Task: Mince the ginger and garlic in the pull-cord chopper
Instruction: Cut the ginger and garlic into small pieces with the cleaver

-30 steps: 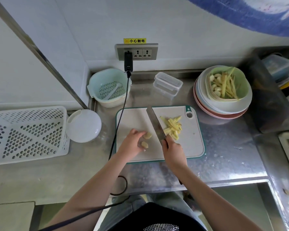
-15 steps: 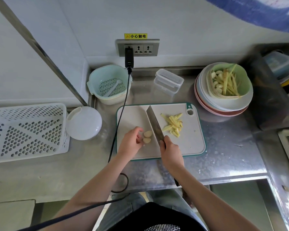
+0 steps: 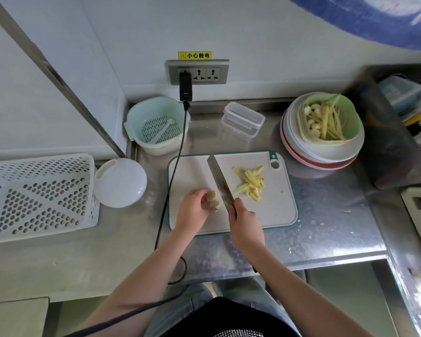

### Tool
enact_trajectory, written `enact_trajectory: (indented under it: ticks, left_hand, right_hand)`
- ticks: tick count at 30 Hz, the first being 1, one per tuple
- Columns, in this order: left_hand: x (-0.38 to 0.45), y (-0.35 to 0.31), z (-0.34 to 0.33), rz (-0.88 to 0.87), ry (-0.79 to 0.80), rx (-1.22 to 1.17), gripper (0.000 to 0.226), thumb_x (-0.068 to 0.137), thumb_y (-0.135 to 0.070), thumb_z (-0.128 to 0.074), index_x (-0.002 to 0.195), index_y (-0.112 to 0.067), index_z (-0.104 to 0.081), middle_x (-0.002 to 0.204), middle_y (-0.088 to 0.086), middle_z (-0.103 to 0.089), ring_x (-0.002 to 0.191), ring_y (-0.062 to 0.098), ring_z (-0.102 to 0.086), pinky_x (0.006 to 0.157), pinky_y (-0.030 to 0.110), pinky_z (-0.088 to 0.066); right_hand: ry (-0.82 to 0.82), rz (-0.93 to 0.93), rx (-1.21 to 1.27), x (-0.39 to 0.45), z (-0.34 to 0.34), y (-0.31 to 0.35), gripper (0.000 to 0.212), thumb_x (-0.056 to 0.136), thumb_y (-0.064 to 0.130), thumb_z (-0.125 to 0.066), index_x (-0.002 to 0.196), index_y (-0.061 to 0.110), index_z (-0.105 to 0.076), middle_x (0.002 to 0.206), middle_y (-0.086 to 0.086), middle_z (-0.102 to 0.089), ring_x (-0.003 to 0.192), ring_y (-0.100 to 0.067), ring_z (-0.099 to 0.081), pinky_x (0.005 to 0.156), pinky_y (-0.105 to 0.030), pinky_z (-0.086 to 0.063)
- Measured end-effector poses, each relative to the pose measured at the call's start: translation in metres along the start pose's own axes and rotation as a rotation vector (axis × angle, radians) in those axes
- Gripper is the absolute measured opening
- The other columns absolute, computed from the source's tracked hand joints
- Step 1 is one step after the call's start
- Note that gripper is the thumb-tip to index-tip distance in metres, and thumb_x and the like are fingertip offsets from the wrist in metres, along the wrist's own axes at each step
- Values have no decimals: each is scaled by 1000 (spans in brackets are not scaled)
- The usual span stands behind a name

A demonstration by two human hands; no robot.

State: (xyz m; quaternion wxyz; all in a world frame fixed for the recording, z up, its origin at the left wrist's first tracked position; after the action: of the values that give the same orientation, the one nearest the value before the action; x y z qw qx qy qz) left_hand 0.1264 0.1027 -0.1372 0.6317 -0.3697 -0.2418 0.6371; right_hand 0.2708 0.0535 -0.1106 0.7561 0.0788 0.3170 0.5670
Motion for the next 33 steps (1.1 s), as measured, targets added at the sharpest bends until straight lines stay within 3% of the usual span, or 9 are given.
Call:
enact_trajectory:
  ticks: [4, 8, 13, 16, 18, 21, 23, 30, 33]
  left_hand:
    - [-2, -2, 1, -11, -69, -19, 23, 74, -15, -78, 94, -12, -67, 90, -1, -66, 75, 8, -61, 73, 4, -43]
    - [-3, -4, 2, -15, -82, -54, 18, 74, -10, -78, 87, -13, -66, 83, -5, -65, 74, 10, -64, 74, 22, -53]
    - [-2, -7, 4, -22, -84, -39, 19, 71, -8, -79, 85, -11, -66, 78, -8, -60, 67, 7, -59, 67, 5, -43]
    - [-1, -7, 4, -17, -77, -29, 19, 69, -8, -80, 82, -10, -66, 74, -9, -57, 62, 4, -55, 62, 3, -40]
    - [0, -7, 3, -24, -74, 0, 21, 68, -9, -81, 80, -7, -64, 75, -6, -57, 62, 8, -55, 60, 7, -40]
    - [1, -3, 1, -24, -79, 32, 22, 67, -6, -80, 80, -5, -62, 78, 3, -62, 68, 21, -60, 63, 32, -50]
    - [1, -1, 2, -21, -85, 27, 21, 67, -5, -79, 79, -5, -61, 79, 5, -62, 69, 23, -61, 64, 36, -51]
    - [0, 4, -1, 9, -44, 3, 29, 64, -8, -82, 85, -8, -63, 83, -2, -59, 73, 14, -59, 65, 21, -47]
    - [-4, 10, 2, 44, -55, -5, 35, 62, -9, -83, 91, -11, -63, 86, -3, -57, 76, 15, -58, 69, 24, -50]
  right_hand:
    - [16, 33, -62, 3, -2, 8, 18, 103, 33, -28, 92, 19, -33, 73, -8, -56, 63, -30, -53, 53, -33, -41]
    - [32, 52, -83, 5, -5, 11, 19, 103, 32, -28, 94, 17, -37, 77, -12, -62, 67, -33, -59, 59, -40, -52]
    - [58, 58, -107, 6, -7, 11, 19, 103, 31, -28, 96, 16, -36, 79, -14, -62, 69, -35, -60, 60, -42, -52]
    - [73, 57, -123, 5, -10, 11, 17, 103, 31, -27, 97, 17, -35, 80, -14, -62, 69, -34, -61, 62, -42, -54]
    - [91, 59, -164, 4, -14, 9, 15, 103, 28, -27, 99, 16, -35, 83, -14, -62, 71, -34, -60, 63, -42, -54]
    - [122, 55, -225, 4, -21, 6, 12, 103, 24, -28, 101, 15, -35, 87, -16, -62, 73, -34, -60, 65, -41, -52]
    - [130, 62, -235, 4, -22, 6, 13, 103, 25, -28, 102, 14, -35, 88, -16, -62, 75, -34, -60, 66, -42, -53]
    - [53, 55, -208, 10, 3, -8, 15, 102, 27, -28, 101, 15, -36, 82, -14, -61, 68, -32, -57, 62, -38, -48]
    - [24, 76, -167, 9, 11, -8, 15, 102, 27, -29, 99, 14, -38, 75, -14, -58, 64, -33, -55, 58, -37, -46]
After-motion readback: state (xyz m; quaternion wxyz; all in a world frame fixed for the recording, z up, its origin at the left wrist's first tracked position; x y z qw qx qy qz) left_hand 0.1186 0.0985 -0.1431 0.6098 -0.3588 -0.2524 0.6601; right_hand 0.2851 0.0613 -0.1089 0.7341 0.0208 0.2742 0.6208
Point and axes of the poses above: each hand's wrist, its own x-axis towards the middle knuckle, its own z-axis out of the back of the hand, y = z × x, the point moved 10 cm from there along x, towards the middle knuckle
